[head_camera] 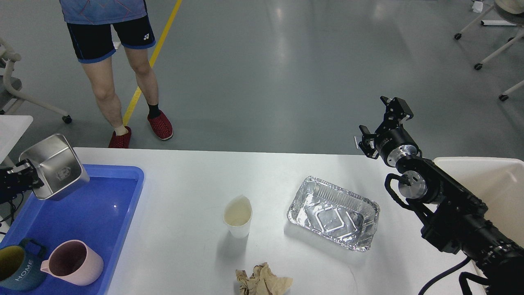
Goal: Tidy desktop
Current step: 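Lower the steel tin into the blue tray and open the left gripper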
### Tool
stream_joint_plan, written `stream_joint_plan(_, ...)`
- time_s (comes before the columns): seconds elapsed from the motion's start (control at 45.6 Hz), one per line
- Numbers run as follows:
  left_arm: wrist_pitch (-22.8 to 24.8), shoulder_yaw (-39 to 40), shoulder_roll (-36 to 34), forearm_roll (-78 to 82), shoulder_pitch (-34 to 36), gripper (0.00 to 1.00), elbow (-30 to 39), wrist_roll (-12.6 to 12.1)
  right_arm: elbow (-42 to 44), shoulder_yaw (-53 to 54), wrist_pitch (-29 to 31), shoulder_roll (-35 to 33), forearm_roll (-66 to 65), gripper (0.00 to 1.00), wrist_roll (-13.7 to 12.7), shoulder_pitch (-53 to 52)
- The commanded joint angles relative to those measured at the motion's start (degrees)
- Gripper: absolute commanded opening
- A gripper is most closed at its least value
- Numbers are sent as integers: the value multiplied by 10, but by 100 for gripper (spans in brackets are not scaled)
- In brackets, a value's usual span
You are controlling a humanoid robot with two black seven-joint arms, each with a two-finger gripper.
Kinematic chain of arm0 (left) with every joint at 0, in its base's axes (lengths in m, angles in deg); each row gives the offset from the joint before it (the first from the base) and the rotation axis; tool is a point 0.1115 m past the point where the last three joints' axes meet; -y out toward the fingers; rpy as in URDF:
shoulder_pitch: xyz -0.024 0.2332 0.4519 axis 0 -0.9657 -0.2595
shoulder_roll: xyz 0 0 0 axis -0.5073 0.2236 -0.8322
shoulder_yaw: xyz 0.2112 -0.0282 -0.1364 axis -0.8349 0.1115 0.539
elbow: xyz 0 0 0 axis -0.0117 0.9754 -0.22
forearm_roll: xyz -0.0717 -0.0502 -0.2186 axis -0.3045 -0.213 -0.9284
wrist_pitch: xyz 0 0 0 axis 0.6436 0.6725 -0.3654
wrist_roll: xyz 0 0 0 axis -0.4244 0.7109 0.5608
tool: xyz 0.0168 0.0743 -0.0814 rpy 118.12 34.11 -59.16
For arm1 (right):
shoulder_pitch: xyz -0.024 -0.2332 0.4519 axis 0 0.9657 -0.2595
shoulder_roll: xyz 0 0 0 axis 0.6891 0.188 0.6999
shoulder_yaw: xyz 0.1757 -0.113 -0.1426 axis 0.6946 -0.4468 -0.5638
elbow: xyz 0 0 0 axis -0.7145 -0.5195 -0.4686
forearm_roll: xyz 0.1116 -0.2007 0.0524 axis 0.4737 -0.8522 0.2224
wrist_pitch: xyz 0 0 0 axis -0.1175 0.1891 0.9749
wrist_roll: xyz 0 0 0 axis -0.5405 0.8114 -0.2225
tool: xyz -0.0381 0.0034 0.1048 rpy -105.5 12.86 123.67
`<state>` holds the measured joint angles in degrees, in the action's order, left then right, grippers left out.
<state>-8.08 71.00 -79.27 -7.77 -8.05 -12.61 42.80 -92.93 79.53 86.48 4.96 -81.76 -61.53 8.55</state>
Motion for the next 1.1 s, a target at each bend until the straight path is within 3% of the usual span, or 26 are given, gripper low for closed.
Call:
stream_joint_plan(0.0,-6,6,90,0,-45,2,-121,18,0,0,0,0,0,100,1,4)
stream_joint_plan(0.088,-4,9,146,-1,-61,2,-190,50,0,0,0,1,0,100,2,11)
stream_joint_plan(0.154,-5,9,168,-6,-66,2,-212,58,0,-1,0,1,0,100,2,12)
stream_joint_plan(0.68,-25,8,286,-9,-96,6,-351,58,0,-1,0,1,0,100,2,12)
stream_joint_plan(0.812,-26,9,287,-9,-96,17,-351,58,0,-1,0,0,0,100,2,12)
stream_joint_plan(0.922,-28,11,286,-10,-95,35,-351,60,0,-1,0,0,0,100,2,12)
stream_joint_plan(1.075,-32,18,286,-18,-95,44,-351,58,0,-1,0,2,0,100,2,12)
